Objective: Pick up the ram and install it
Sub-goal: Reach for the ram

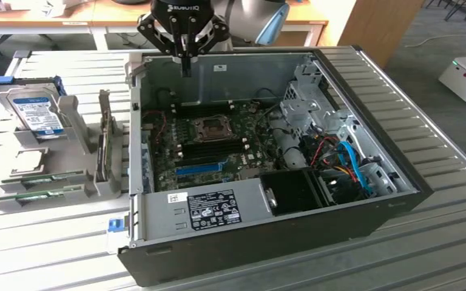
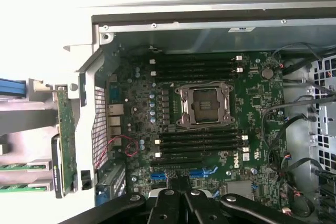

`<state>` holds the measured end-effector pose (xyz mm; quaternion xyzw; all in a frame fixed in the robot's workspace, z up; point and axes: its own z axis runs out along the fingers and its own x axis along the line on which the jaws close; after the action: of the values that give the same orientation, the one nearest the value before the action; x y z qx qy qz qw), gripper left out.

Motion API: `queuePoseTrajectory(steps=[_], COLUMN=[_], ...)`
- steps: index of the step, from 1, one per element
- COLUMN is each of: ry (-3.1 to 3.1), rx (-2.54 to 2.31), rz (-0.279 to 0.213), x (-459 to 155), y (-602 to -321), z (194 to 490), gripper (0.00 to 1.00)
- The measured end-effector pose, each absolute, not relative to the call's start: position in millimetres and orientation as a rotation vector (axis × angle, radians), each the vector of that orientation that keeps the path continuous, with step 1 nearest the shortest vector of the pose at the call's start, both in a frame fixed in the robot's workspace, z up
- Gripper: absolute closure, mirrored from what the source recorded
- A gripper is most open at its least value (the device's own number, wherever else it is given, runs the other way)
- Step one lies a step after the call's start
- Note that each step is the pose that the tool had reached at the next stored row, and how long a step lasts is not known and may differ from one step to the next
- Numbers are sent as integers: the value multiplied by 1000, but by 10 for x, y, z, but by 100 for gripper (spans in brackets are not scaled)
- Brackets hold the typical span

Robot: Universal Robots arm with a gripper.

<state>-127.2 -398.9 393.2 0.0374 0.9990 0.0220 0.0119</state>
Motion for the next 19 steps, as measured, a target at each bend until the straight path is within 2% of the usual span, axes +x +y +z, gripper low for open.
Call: queuePoseTrajectory(steps=[19], ry=[3116], rx=[117], rz=[69], x=[-1577], y=[-3989], z=[3926], gripper=[89])
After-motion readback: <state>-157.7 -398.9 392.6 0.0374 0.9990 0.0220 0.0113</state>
